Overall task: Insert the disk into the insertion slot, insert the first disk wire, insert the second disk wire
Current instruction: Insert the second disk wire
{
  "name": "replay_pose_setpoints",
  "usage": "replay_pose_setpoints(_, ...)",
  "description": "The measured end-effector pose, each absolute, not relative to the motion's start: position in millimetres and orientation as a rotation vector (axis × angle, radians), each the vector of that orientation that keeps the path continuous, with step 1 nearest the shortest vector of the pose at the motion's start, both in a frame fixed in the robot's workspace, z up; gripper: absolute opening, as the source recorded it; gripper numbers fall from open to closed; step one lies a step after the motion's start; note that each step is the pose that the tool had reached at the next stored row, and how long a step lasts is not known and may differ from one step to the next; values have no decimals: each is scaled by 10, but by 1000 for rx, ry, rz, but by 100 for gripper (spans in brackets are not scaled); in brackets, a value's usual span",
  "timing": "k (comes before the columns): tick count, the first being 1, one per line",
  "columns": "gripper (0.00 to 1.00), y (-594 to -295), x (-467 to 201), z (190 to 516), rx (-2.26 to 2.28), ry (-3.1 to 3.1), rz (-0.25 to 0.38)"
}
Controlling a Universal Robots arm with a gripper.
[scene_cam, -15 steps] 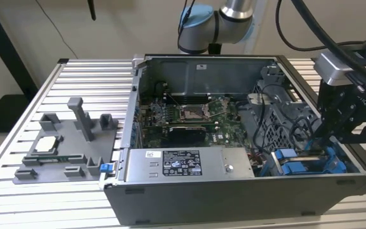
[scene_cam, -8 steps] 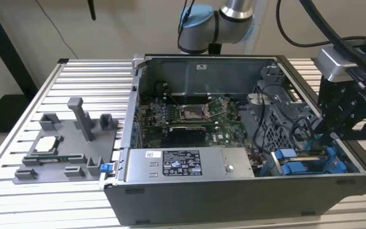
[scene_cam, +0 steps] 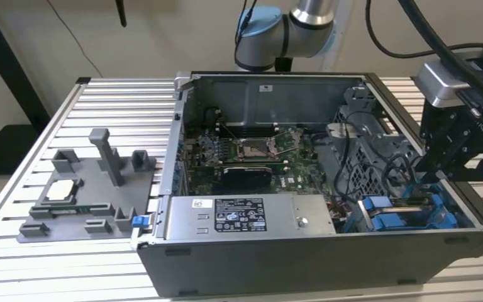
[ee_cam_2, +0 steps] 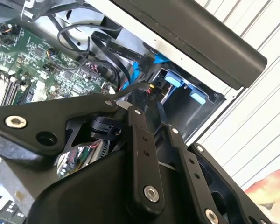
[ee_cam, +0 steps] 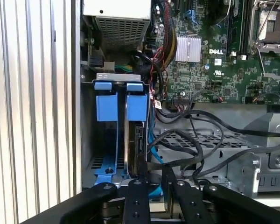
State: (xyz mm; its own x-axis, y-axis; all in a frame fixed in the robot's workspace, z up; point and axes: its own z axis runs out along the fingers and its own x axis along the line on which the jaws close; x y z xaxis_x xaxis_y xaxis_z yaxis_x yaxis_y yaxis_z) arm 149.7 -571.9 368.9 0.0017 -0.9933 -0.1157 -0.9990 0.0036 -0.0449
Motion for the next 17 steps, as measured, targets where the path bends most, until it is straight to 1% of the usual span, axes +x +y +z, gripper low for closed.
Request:
replay_pose_setpoints(12,100,-5704,1565,3698,-2128,2109,113)
replay_pose_setpoints(17,100,-5704,1610,3698,-2126,2086,139)
